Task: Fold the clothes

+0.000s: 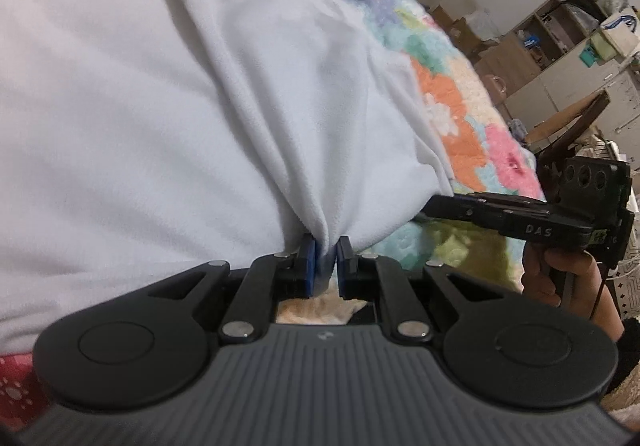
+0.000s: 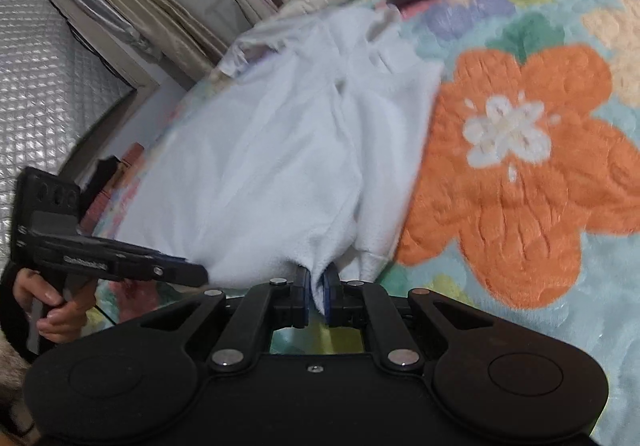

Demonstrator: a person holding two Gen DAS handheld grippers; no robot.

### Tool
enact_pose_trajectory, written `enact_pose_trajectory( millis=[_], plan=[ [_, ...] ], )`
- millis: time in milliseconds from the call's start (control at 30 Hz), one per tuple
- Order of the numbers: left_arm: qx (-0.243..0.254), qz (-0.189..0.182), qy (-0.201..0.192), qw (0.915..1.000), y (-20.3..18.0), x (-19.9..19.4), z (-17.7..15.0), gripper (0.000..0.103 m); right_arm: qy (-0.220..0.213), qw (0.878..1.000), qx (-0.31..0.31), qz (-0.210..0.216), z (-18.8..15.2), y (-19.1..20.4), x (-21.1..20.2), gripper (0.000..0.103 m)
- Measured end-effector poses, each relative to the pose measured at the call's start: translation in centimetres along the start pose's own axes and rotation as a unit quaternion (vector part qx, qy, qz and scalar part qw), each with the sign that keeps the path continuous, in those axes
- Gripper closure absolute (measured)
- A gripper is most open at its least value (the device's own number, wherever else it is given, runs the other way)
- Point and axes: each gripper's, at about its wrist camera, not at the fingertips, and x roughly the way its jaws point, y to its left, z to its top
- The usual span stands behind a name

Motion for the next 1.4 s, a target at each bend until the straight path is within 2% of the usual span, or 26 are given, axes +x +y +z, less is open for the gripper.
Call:
enact_pose_trajectory(
  millis=[100, 233, 467, 567, 667, 733, 867, 933, 1033, 1133, 1200, 1300, 1400],
  plan=[
    [0.006, 0.001, -0.005, 1.0000, -0.3, -0.5, 0.1, 0.093, -0.010, 0.999, -0.027, 0.023, 0.6, 1.5, -1.9, 0.095],
    [-0.009, 0.008, 0.015, 0.9998, 0.4, 0.7, -0.2, 0.093, 0.021, 0.998, -0.059, -0.011, 0.6, 1.9, -1.7, 0.095],
    [0.000, 0.018, 0.018, 0.9997, 0.2, 0.9, -0.2, 0.091, 0.056, 0.995, -0.058, -0.056, -0.7, 1.1, 0.6, 0.096],
    [-0.001, 0.020, 0.019, 0.9996, 0.1, 0.7, -0.2, 0.091, 0.066, 0.991, -0.084, -0.079, -0.8, 2.1, 1.1, 0.096],
    [0.016, 0.023, 0.012, 0.9995, -0.5, -0.1, -0.2, 0.083, 0.075, 0.988, -0.092, -0.099, -0.5, 2.9, 1.1, 0.096],
    [0.021, 0.019, 0.006, 0.9996, -0.8, -0.6, -0.2, 0.074, 0.080, 0.987, -0.091, -0.110, -0.4, 3.2, 1.1, 0.096],
    [0.025, 0.023, 0.000, 0.9994, -1.0, -1.2, -0.2, 0.067, 0.092, 0.981, -0.101, -0.135, 0.1, 4.3, 1.2, 0.094],
    [0.023, 0.026, -0.004, 0.9994, -0.9, -1.7, -0.1, 0.059, 0.100, 0.977, -0.111, -0.152, 0.3, 5.0, 1.3, 0.094],
    [0.008, 0.027, -0.014, 0.9995, -0.3, -2.7, 0.3, 0.052, 0.108, 0.972, -0.117, -0.174, 0.7, 5.9, 1.2, 0.089],
    [-0.008, 0.038, -0.028, 0.9988, 0.3, -4.1, 0.9, 0.044, 0.105, 0.968, -0.119, -0.195, 1.7, 7.0, 0.5, 0.078],
    [-0.008, 0.054, -0.042, 0.9976, 0.7, -5.2, 1.2, 0.042, 0.091, 0.964, -0.132, -0.212, 2.9, 8.2, -0.3, 0.062],
    [-0.002, 0.097, -0.061, 0.9934, 1.5, -6.9, 1.9, 0.038, 0.068, 0.957, -0.161, -0.231, 5.2, 10.1, -1.5, 0.052],
    [0.009, 0.150, -0.074, 0.9859, 2.8, -8.4, 2.8, 0.037, 0.079, 0.953, -0.193, -0.220, 8.9, 12.1, -1.2, 0.051]
  ],
)
